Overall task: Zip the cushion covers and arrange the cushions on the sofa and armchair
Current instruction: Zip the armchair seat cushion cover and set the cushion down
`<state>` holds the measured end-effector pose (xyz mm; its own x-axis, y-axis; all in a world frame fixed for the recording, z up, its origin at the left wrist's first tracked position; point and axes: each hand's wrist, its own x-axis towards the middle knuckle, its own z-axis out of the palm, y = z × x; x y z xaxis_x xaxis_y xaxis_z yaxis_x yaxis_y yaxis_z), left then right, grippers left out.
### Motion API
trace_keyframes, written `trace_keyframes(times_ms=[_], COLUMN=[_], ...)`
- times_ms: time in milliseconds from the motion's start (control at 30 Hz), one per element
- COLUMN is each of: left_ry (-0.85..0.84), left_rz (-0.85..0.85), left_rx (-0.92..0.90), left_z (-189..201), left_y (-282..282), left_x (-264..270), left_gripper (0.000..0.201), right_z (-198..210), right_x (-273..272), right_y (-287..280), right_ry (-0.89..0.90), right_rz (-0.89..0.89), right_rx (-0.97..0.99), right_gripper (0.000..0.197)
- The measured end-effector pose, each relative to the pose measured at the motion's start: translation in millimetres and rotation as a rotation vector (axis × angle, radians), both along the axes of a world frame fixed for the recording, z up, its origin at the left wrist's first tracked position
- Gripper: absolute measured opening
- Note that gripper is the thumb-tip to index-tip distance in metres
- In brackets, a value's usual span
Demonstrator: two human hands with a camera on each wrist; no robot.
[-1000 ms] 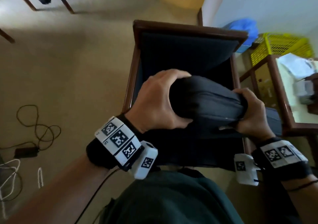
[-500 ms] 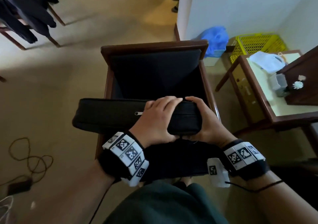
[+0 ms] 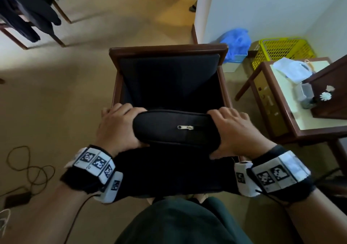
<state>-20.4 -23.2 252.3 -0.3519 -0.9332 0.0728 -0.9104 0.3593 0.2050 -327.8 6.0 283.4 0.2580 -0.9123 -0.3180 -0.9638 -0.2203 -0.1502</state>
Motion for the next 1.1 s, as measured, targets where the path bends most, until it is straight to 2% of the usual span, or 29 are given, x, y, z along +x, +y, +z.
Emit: trace_keyframes(times_ms=[67, 167, 300, 400, 433, 500, 533, 600, 700, 867, 967, 1100], left_ry=[0.008, -0.009, -0.019, 0.123, 0.226, 0.507, 0.593, 0.588, 0.588, 0.404, 0.367, 0.362], left_rz=[-0.041, -0.074, -0.213, -0.297, -0.313, -0.309, -0.291, -0.241, -0.124, -0.204, -0.171, -0.162], left_rx=[-0.070, -0.105, -0.048, -0.013, 0.056, 0.341, 0.489, 0.579, 0.486, 0.257, 0.220, 0.086], left_z=[9, 23, 30, 38, 37, 21, 8, -15, -31, -16, 4, 57], left_y=[5, 10, 10, 4, 0, -7, -7, -1, 3, 0, 9, 15], left_x=[-28, -71, -88, -70, -60, -44, -45, -60, -86, -91, -87, -84], left_gripper=[0.076, 0.074, 0.098, 0.101, 0.103, 0.113, 0.119, 0.127, 0.122, 0.099, 0.096, 0.102], right_z=[-4, -19, -29, -30, -30, -30, -29, -29, -33, -27, -17, -5], right_x=[41, 67, 26, 1, -7, -28, -38, -52, -64, -64, -64, -67], right_y=[-3, -1, 10, 24, 27, 32, 34, 38, 42, 40, 39, 33], right_ry=[0.039, 0.012, -0.119, -0.170, -0.182, -0.218, -0.240, -0.274, -0.315, -0.410, -0.519, -0.745], right_rz=[0.049, -0.061, -0.123, -0.149, -0.156, -0.188, -0.210, -0.237, -0.258, -0.286, -0.287, -0.281], right_rx=[-0.061, -0.230, -0.370, -0.397, -0.390, -0.374, -0.366, -0.363, -0.383, -0.421, -0.456, -0.513], right_gripper=[0.121, 0.099, 0.089, 0.091, 0.093, 0.098, 0.100, 0.101, 0.100, 0.095, 0.091, 0.093])
